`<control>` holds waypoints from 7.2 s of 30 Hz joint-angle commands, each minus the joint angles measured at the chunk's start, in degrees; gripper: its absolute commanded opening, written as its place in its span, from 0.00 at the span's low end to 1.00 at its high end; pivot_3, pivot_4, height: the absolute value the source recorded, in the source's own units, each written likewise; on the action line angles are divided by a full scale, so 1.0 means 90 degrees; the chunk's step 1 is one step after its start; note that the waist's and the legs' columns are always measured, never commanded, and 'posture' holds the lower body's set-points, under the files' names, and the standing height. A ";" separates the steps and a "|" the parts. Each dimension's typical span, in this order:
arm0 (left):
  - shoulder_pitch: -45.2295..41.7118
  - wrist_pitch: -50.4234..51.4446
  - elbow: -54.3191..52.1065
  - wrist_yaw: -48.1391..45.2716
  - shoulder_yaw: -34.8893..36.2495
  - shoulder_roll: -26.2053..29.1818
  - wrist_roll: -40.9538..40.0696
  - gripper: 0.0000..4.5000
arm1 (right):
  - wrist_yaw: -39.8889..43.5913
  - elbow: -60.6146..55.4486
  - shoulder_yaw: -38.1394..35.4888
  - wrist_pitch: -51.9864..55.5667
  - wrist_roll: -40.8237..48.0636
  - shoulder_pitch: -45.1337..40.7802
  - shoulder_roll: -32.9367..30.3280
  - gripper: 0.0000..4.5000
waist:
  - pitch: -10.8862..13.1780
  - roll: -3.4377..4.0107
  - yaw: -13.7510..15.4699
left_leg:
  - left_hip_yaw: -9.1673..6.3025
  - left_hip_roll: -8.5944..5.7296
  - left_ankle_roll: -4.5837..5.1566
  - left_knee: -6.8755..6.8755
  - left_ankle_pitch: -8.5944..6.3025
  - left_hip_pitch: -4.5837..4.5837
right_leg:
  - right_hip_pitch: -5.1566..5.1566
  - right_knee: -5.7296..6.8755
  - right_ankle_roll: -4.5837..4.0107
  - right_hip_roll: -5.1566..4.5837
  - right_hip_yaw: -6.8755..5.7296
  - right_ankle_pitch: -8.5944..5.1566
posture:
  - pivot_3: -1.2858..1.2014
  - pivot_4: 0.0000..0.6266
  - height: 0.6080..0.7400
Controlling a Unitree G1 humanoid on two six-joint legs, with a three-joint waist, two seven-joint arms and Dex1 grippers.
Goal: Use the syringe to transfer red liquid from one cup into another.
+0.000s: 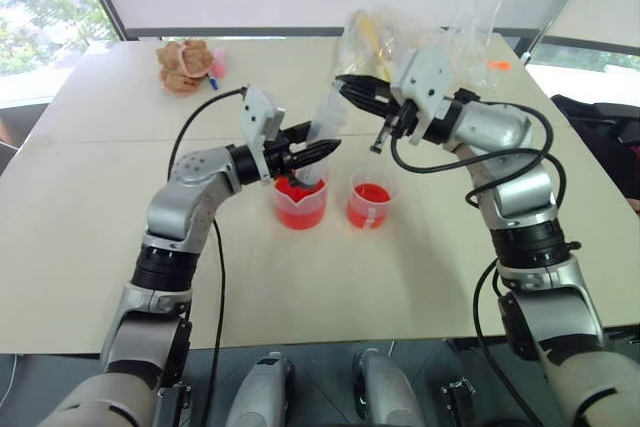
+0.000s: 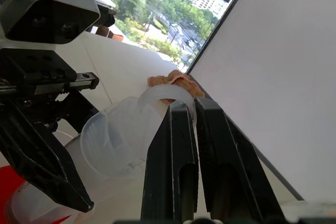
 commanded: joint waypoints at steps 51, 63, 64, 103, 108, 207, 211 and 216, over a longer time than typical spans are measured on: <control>-0.0471 0.0839 -0.0200 0.0585 0.0971 0.0007 -0.0932 0.30 | -0.0674 -0.1582 -0.2637 0.1729 0.2100 0.0320 -0.1185 0.90 | 0.0000 0.0000 0.0024 | -0.0009 0.0008 0.0010 0.0000 -0.0006 0.0000 | 0.0006 -0.0001 0.0000 -0.0004 -0.0002 0.0000 | 0.52 0.24 1.00; -0.2354 0.0630 0.0651 0.0512 0.0881 -0.1099 -0.1364 0.30 | -0.0929 -0.1658 -0.2840 0.1584 0.1724 0.0722 -0.1872 0.90 | 0.0000 0.0000 0.0024 | -0.0001 -0.0005 0.0016 0.0002 -0.0004 0.0003 | 0.0011 -0.0001 0.0001 -0.0003 -0.0002 0.0000 | 0.52 0.24 1.00; -0.2363 0.0593 0.0718 0.0480 0.0857 -0.1153 -0.1341 0.30 | -0.0950 -0.1656 -0.2831 0.1559 0.1700 0.0730 -0.1898 0.90 | 0.0000 0.0000 0.0024 | 0.0001 -0.0005 0.0017 0.0002 -0.0003 0.0003 | 0.0011 -0.0001 0.0001 -0.0003 -0.0002 0.0000 | 0.52 0.24 1.00; -0.1622 -0.0498 0.1532 -0.0295 -0.0180 -0.2020 -0.0131 0.30 | -0.0776 -0.1243 -0.2261 0.0357 0.0765 0.0524 -0.2416 0.90 | -0.0001 0.0001 0.0025 | 0.0005 -0.0002 0.0023 0.0001 0.0001 0.0006 | 0.0013 0.0000 0.0000 0.0000 0.0000 0.0000 | 0.52 0.24 1.00; -0.1610 -0.0590 0.1605 -0.0340 -0.0230 -0.2065 -0.0006 0.30 | -0.0680 -0.1565 -0.2158 0.0625 0.1050 0.0655 -0.2319 0.90 | -0.0001 0.0001 0.0027 | 0.0005 -0.0002 0.0023 0.0001 0.0001 0.0006 | 0.0013 0.0000 0.0000 0.0001 0.0001 0.0000 | 0.52 0.24 1.00; -0.3139 0.7576 0.2927 0.3763 0.1350 0.1391 0.0168 0.30 | 0.0707 -0.3861 -0.2419 0.4403 0.5427 0.2427 -0.3108 0.99 | 0.0017 -0.0022 0.0037 | -0.0018 0.0003 0.0029 -0.0007 -0.0002 0.0086 | 0.0101 -0.0004 0.0007 -0.0007 -0.0005 -0.0003 | 0.52 0.24 1.00; -0.2664 0.7576 0.2776 0.3889 0.1570 0.1068 0.0150 0.30 | 0.0653 -0.3850 -0.2245 0.4329 0.5311 0.2450 -0.3004 0.99 | 0.0015 -0.0025 0.0039 | -0.0019 0.0004 0.0025 -0.0004 0.0000 0.0055 | 0.0069 0.0002 0.0006 -0.0008 -0.0005 -0.0002 | 0.52 0.24 1.00; -0.2246 0.7576 0.2494 0.4103 0.1743 0.0746 0.0200 0.41 | 0.0485 -0.3846 -0.2200 0.4334 0.5300 0.2476 -0.2905 1.00 | 0.0014 -0.0025 0.0039 | -0.0019 0.0002 0.0011 0.0003 0.0008 0.0008 | 0.0010 0.0021 0.0004 -0.0012 -0.0003 0.0000 | 0.52 0.24 1.00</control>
